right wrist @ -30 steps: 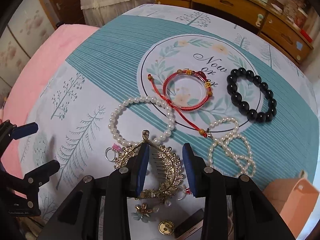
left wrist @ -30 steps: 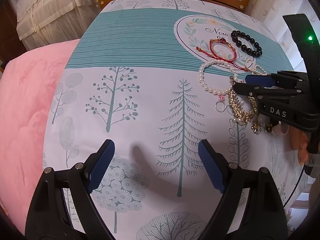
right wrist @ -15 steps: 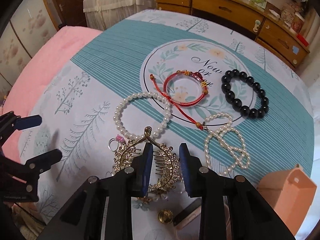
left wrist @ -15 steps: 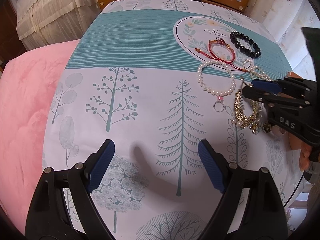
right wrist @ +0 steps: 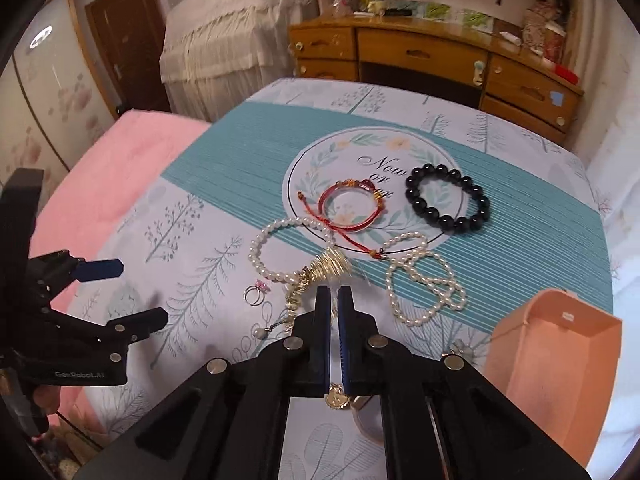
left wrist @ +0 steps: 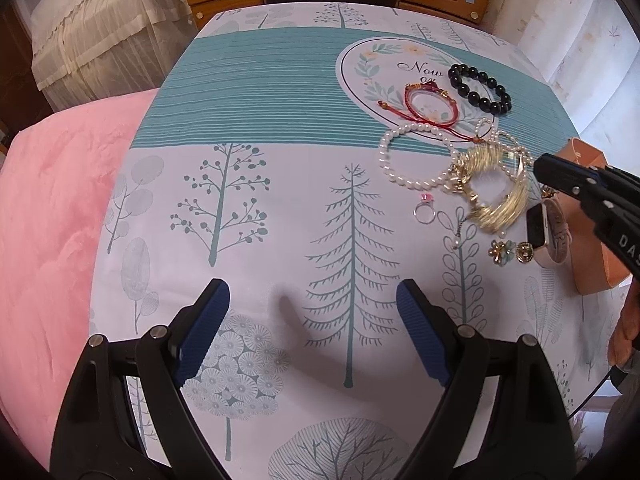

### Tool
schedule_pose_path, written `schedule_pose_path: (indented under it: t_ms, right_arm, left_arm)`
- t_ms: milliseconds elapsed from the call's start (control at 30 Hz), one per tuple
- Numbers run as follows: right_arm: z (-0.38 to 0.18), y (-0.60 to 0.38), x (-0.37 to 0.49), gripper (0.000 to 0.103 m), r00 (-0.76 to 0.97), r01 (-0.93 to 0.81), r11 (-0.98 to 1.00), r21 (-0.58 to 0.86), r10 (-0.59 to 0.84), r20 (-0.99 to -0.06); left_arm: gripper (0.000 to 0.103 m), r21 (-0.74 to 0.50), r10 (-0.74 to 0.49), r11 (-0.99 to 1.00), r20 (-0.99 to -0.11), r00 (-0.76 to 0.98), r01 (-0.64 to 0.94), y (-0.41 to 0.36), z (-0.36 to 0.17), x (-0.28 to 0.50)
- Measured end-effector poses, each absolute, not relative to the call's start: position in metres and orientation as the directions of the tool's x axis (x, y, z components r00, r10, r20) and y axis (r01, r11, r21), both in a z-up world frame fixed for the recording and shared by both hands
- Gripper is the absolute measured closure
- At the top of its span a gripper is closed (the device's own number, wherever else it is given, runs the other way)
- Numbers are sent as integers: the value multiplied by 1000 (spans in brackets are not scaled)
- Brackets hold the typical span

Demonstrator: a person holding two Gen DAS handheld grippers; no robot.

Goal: Organize jewelry

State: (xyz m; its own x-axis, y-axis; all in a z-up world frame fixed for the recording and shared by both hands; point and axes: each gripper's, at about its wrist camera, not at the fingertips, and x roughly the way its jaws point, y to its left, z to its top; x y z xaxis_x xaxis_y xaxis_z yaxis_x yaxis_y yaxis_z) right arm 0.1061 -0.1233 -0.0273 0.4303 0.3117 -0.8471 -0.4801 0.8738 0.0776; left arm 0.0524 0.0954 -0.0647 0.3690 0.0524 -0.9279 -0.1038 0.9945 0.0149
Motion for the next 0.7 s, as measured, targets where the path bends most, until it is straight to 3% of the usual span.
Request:
schedule_pose_path:
  t_ms: [400,533,700]
  right_arm:
    - [-39,-137,111,97,347,-453,885,108,287,-893]
    - [-49,-141,115,65,346,-429,899,92,258,-902]
    - [-60,-143,120,64,328,-424,899,105,261,-908]
  left_arm:
    - [19,23,57,995,-923,380,-94,89,-59,46]
    - [19,21,57,995,-924,377,-99,91,-60,47]
    - [19,20,56,995,-927,372,-100,92,-63,48]
